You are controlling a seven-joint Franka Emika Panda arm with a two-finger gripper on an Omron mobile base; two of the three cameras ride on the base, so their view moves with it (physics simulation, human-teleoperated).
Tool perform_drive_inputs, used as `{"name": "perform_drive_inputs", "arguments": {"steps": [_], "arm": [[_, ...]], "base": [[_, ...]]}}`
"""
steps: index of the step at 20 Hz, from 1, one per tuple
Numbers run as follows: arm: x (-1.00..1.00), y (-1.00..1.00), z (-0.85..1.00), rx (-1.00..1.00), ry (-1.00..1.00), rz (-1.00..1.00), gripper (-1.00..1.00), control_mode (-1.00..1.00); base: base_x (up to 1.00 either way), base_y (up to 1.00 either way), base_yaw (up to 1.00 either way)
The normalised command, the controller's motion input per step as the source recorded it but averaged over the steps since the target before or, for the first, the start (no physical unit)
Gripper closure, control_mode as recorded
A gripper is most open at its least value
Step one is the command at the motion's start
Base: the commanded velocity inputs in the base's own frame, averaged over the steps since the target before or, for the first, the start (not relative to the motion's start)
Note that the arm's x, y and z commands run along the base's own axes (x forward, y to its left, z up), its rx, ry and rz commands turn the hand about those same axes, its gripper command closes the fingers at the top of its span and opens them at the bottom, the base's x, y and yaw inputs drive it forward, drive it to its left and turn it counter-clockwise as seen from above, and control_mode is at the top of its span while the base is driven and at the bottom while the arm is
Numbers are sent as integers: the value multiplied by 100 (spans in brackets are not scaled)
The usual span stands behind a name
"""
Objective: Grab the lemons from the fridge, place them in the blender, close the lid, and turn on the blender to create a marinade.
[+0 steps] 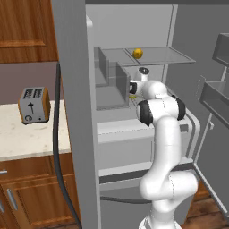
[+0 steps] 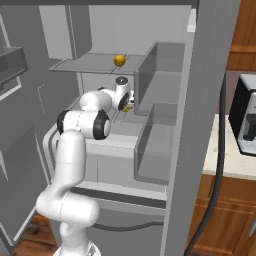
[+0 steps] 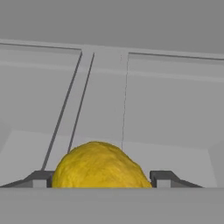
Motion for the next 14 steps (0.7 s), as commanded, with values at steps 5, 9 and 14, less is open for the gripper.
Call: {"name": "perform_drive_inputs", "arguments": {"steps": [5, 9, 14], "arm": [[-43, -1, -69, 2, -11, 0, 100, -100], [-54, 3, -44, 4, -30, 0, 100, -100], [-95, 0, 37, 6, -24, 0, 100, -100]], "base": [[0, 0, 0], [0, 0, 0], [0, 0, 0]]}}
